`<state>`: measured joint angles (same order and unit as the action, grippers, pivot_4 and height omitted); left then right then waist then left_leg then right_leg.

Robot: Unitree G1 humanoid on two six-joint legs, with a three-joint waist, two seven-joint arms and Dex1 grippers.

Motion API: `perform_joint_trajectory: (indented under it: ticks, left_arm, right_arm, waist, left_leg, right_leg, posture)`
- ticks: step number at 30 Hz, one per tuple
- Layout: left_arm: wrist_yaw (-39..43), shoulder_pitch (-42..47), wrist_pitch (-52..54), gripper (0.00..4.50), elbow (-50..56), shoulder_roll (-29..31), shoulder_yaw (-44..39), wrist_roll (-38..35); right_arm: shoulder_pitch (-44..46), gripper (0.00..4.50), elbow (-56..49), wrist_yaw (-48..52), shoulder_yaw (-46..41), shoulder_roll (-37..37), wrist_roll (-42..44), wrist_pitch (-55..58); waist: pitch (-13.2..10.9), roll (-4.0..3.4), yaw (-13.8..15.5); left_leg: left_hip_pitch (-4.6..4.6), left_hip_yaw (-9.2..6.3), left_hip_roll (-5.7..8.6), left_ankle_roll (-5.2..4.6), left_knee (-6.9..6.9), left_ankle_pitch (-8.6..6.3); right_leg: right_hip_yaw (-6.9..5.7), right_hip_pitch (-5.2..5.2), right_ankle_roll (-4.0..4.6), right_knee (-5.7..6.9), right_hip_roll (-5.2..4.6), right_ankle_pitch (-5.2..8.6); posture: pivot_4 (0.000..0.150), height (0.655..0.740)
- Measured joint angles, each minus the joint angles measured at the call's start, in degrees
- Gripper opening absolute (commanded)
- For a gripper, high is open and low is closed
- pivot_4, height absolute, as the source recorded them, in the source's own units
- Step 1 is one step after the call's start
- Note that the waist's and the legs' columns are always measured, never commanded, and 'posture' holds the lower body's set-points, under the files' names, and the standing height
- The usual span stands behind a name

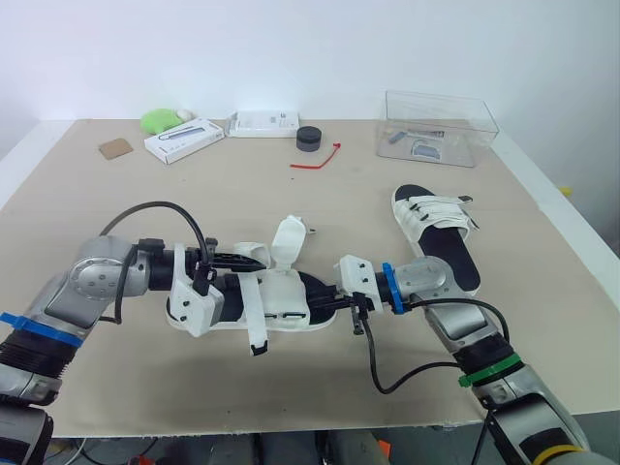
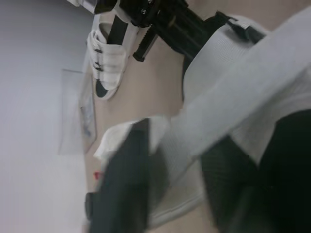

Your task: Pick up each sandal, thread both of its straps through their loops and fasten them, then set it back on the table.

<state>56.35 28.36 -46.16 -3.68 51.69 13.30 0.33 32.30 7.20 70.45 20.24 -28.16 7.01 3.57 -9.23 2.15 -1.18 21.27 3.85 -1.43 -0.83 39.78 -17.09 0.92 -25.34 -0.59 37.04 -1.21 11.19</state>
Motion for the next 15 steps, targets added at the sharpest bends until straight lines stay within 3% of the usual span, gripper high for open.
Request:
perform_joint_trajectory:
  ticks: [1, 6, 9, 15]
  left_arm:
    - [0.8, -0.7, 2.0, 3.22, 1.2, 0.7, 0.0, -0.8]
    - [4.3, -6.4, 19.5, 3.22, 10.6, 4.9, -1.7, -8.7]
    - [6.9, -12.1, 32.4, 3.22, 17.1, 10.6, -3.9, -14.0]
    - [9.4, -17.0, 51.0, 3.22, 23.2, 15.9, -10.9, -22.2]
  right_arm:
    - [0.1, 0.00, 0.2, 0.2, 0.0, 0.1, 0.0, -0.2]
    - [0.9, 0.00, 1.6, 0.9, 0.2, 0.6, -0.1, -1.2]
    - [1.5, 0.00, 2.5, 1.1, 0.4, 0.8, -0.1, -1.6]
    - [2.4, 0.00, 4.3, 1.9, 0.5, 1.2, -0.4, -2.6]
  waist:
    - [0.0, 0.00, 0.0]
    - [0.0, -0.01, -0.1]
    - [0.0, -0.01, -0.2]
    - [0.0, -0.04, 0.0]
  left_leg:
    - [-0.01, 0.01, -0.02, 0.00, 0.00, 0.00]
    - [-0.04, 0.04, -0.14, -0.01, -0.02, -0.01]
    - [-0.07, 0.03, -0.22, -0.01, -0.07, -0.02]
    - [-0.16, -0.03, -0.29, 0.01, -0.07, 0.01]
  right_leg:
    - [0.02, 0.00, 0.00, 0.00, 0.03, 0.00]
    - [0.06, -0.03, 0.05, 0.01, 0.15, 0.08]
    - [0.07, -0.03, 0.13, 0.02, 0.24, 0.14]
    - [0.04, -0.01, -0.11, 0.06, 0.35, 0.37]
  posture:
    - [0.150, 0.7400]
    - [0.150, 0.7400]
    - [0.150, 0.7400]
    - [0.150, 0.7400]
